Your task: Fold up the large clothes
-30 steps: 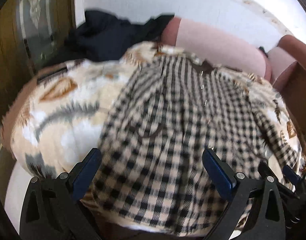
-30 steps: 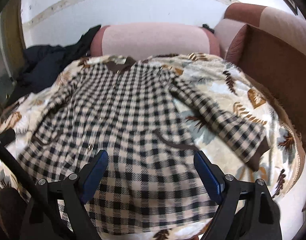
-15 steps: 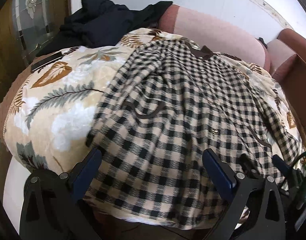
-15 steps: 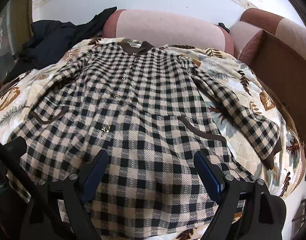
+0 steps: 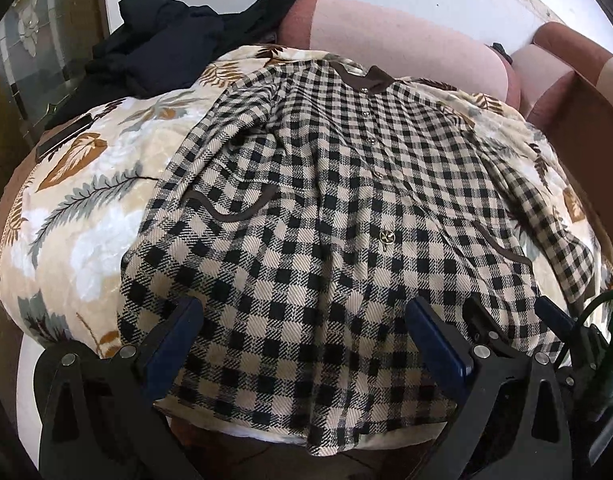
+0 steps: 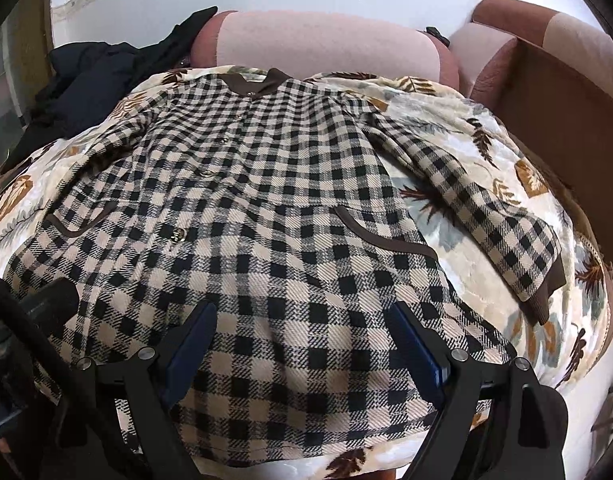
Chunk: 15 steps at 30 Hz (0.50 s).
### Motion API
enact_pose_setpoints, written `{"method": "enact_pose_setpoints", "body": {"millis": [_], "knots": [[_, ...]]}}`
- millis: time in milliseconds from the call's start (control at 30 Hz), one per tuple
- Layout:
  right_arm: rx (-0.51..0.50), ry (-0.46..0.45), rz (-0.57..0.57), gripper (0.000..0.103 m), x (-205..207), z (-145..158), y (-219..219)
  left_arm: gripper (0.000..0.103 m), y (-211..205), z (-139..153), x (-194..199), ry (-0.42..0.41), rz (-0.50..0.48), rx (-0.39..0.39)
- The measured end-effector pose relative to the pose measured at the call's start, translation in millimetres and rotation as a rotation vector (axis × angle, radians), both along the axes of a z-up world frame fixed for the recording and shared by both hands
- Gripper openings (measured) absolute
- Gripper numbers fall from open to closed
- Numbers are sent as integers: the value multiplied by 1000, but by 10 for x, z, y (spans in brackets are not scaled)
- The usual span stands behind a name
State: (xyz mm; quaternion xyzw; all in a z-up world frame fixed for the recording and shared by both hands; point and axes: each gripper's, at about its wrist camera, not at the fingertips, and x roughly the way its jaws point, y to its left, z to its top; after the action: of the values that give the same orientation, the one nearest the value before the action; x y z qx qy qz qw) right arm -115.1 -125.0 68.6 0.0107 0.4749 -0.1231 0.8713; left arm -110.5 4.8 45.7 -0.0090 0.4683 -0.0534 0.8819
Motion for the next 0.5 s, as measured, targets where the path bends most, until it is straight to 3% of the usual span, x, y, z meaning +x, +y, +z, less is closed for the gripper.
{"method": "enact_pose_setpoints", "body": {"millis": [500], "knots": [[18,15,-7,91,8,-54,4,101,20,-45,-6,22,0,2]]}}
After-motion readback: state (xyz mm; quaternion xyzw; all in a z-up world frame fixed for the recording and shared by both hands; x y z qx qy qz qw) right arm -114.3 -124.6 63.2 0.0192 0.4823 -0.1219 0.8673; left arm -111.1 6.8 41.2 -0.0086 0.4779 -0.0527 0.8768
